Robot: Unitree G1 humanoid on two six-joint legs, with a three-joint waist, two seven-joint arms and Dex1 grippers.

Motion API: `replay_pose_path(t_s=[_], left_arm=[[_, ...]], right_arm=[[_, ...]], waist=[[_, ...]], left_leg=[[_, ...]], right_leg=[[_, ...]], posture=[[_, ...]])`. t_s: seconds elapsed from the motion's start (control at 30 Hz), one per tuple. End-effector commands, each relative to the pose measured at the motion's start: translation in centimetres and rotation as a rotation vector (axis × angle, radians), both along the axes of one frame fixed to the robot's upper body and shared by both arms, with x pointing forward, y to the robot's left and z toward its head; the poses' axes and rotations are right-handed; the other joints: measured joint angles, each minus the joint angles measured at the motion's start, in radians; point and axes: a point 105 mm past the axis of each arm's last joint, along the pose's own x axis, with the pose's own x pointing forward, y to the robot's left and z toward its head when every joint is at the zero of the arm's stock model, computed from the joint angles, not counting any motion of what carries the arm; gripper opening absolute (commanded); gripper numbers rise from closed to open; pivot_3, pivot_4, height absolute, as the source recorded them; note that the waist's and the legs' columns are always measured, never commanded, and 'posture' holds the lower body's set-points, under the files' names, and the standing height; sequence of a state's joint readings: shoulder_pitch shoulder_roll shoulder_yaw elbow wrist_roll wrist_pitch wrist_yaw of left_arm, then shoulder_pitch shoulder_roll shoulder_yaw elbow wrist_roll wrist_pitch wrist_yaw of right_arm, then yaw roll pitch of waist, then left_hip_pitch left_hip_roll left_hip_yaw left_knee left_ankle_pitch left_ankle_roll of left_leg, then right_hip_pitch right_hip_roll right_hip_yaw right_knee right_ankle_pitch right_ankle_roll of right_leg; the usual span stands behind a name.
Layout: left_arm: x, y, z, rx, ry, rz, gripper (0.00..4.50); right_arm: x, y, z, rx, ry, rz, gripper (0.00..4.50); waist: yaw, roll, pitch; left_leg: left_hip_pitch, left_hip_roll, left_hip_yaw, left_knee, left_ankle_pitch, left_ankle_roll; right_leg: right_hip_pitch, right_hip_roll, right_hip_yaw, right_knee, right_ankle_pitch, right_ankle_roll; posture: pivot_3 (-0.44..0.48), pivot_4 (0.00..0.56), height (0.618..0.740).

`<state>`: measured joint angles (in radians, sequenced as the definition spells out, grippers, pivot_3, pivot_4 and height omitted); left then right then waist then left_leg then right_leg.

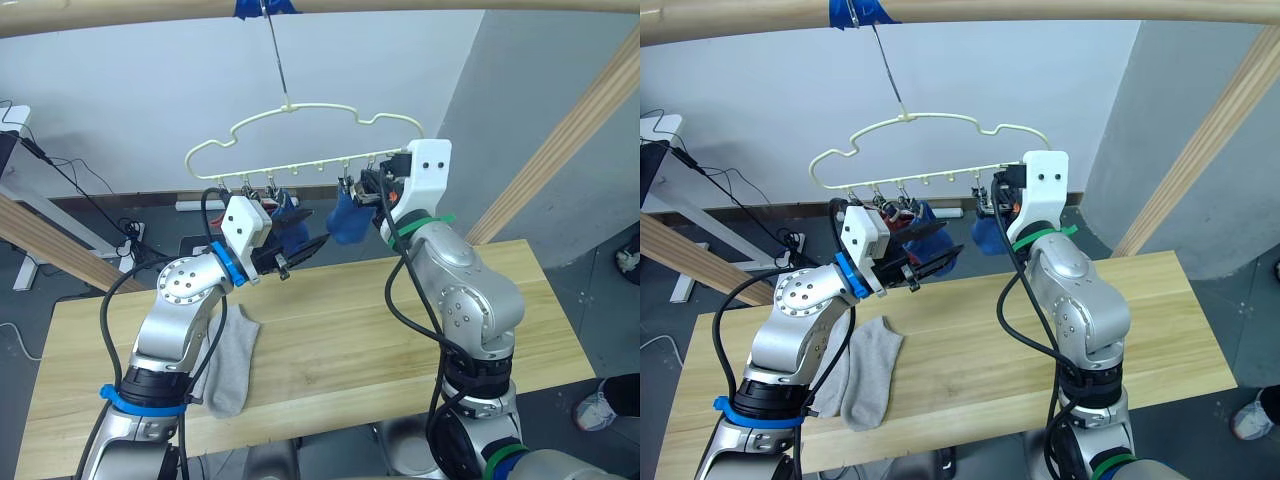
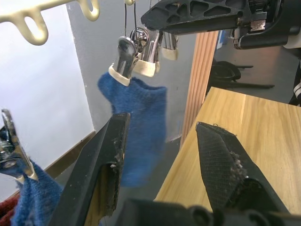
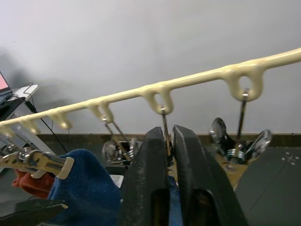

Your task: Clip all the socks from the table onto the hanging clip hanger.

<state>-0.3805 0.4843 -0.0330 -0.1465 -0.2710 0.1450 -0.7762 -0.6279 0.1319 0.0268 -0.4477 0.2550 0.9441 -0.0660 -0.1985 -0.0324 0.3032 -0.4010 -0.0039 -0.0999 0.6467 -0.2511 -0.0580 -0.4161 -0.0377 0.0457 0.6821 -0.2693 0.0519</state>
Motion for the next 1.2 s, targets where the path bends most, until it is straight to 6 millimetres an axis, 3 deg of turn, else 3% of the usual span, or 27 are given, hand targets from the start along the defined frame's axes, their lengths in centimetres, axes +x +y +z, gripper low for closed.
replay_pose_path(t_s=[0.03,0.17,0.3,0.4,0.57,0.77,1.2], left_arm=[[-0.5,-0.3,0.4,-0.014,-0.021,-0.02,2.49],[-0.5,0.6,-0.6,-0.031,0.012,0.046,2.49],[-0.2,2.7,-2.8,-0.11,0.118,0.224,2.49],[-0.9,6.3,-7.7,-0.129,0.268,0.515,3.0],[-3.0,9.8,-11.7,-0.206,0.399,0.825,4.46],[-6.0,10.2,-15.7,-0.195,0.545,0.915,4.46],[-7.1,10.7,-18.9,-0.072,0.717,0.96,4.46]], right_arm=[[-0.7,0.2,1.7,0.022,-0.078,0.007,0.01],[-0.7,0.2,1.7,0.019,-0.08,0.007,0.01],[-0.7,0.2,1.8,0.013,-0.085,0.006,0.01],[-0.7,0.2,1.8,0.006,-0.087,0.011,0.0],[-0.7,0.1,1.7,-0.004,-0.087,0.018,0.0],[-0.7,0.4,1.6,-0.014,-0.083,0.034,0.0],[-0.7,0.5,1.5,-0.018,-0.081,0.041,0.0]], waist=[[0.0,0.0,0.0],[-0.002,0.0,0.0],[-0.005,0.0,0.0],[-0.009,0.001,-0.002],[-0.011,0.001,-0.002],[-0.003,0.0,-0.002],[0.001,0.0,-0.002]], left_leg=[[0.0,0.0,0.0,0.0,0.0,0.0],[0.0,0.0,0.0,0.0,0.0,0.0],[0.0,0.001,0.0,0.0,0.0,0.0],[0.0,0.002,0.0,0.0,0.0,0.0],[0.0,0.006,0.0,0.0,0.0,0.0],[0.0,0.006,0.001,0.0,0.0,0.0],[0.0,0.008,0.001,0.0,0.0,0.0]], right_leg=[[0.0,0.0,0.0,0.0,0.0,0.0],[0.0,0.0,0.0,0.0,0.0,0.0],[0.0,0.0,0.0,0.0,0.0,0.0],[0.0,0.0,0.0,0.0,0.0,0.0],[-0.001,0.0,0.0,0.0,0.0,0.0],[0.0,0.0,0.001,0.0,0.0,0.0],[0.0,0.002,0.0,0.0,0.001,-0.001]], posture=[[-0.301,0.245,0.74],[-0.303,0.245,0.74],[-0.3,0.246,0.74],[-0.297,0.249,0.74],[-0.298,0.252,0.74],[-0.289,0.257,0.74],[-0.296,0.259,0.74]])
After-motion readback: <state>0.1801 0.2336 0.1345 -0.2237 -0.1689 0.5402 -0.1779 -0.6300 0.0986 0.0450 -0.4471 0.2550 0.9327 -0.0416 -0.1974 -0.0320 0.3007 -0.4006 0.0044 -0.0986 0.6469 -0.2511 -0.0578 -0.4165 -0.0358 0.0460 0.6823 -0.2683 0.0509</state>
